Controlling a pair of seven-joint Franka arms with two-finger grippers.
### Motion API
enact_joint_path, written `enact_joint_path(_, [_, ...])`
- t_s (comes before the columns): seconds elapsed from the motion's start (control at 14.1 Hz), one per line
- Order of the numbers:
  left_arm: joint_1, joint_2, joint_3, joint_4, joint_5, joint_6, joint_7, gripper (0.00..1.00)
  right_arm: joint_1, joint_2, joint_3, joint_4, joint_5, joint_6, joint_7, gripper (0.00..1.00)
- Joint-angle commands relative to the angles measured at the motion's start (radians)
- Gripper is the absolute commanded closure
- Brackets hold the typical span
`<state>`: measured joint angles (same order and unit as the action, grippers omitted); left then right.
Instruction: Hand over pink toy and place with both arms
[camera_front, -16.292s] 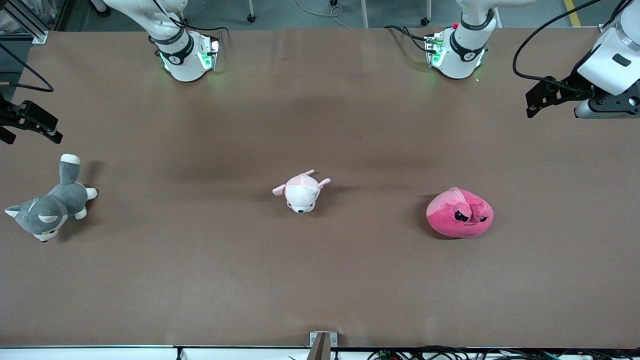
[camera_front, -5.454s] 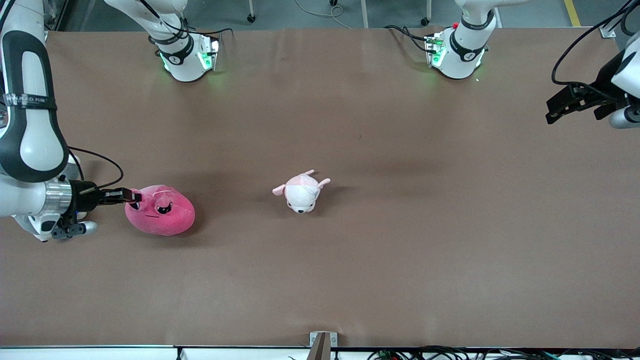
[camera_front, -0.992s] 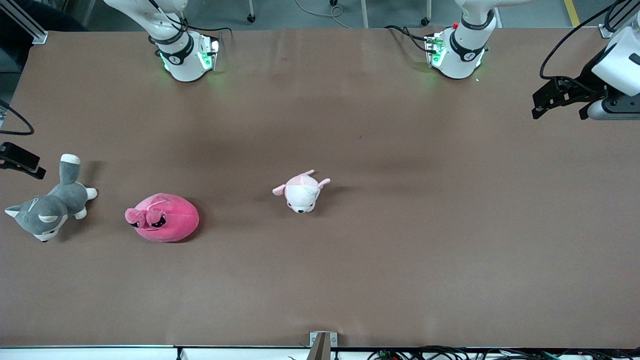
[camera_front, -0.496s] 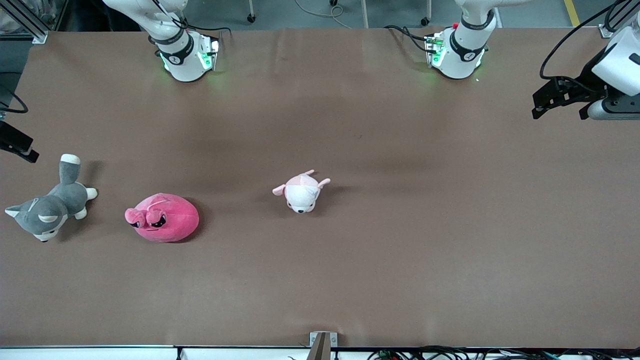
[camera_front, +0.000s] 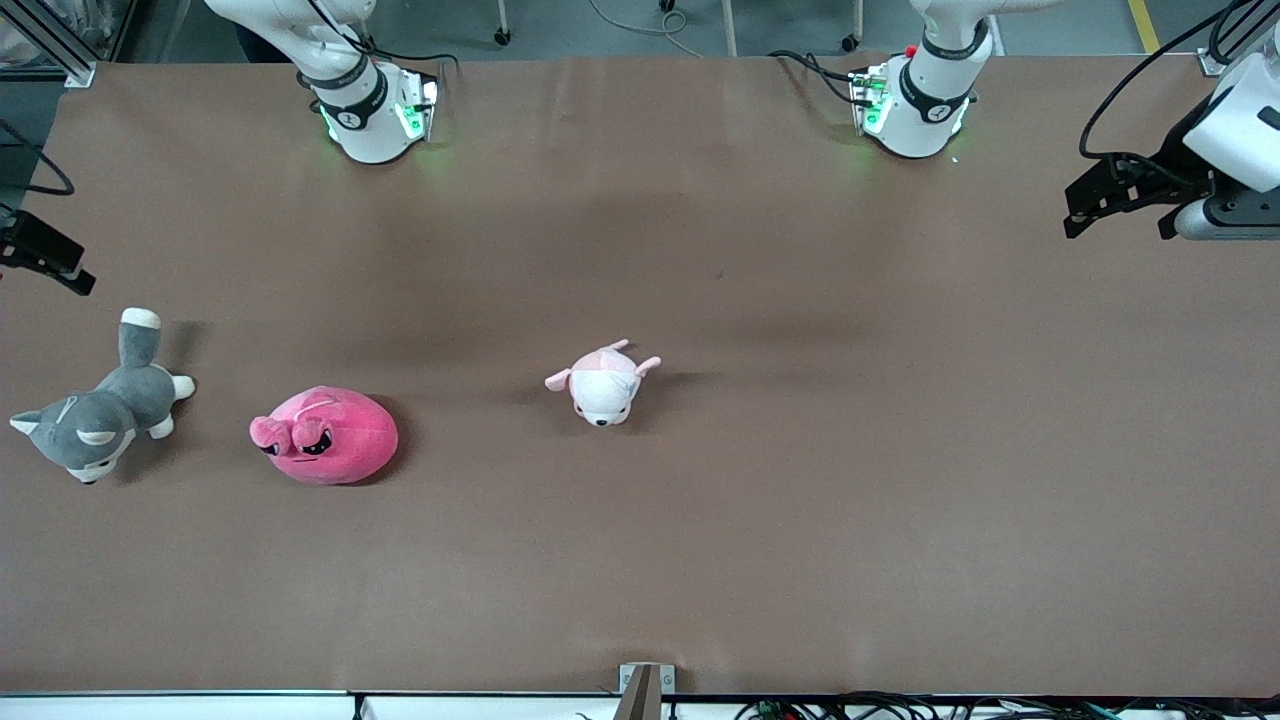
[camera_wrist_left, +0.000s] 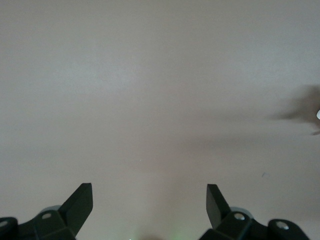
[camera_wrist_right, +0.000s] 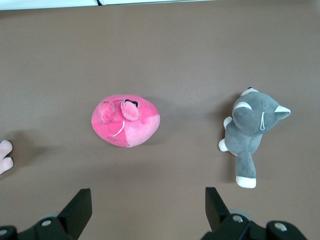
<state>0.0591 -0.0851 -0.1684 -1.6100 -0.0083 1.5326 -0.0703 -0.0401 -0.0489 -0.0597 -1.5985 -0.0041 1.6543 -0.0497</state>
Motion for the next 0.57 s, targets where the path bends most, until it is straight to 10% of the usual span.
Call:
enact_joint_path(0.0, [0.005, -0.015, -0.013, -0.004, 0.001, -0.008, 0.015, 0.0, 0.016, -0.115, -0.006, -0.149, -0.016, 0.039, 0.019, 0.0])
enact_joint_path(0.5, [0.008, 0.007, -0.011, 0.027, -0.001, -0.009, 0.004, 0.0, 0.017, -0.153, -0.003, -0.233, -0.016, 0.073, 0.019, 0.0])
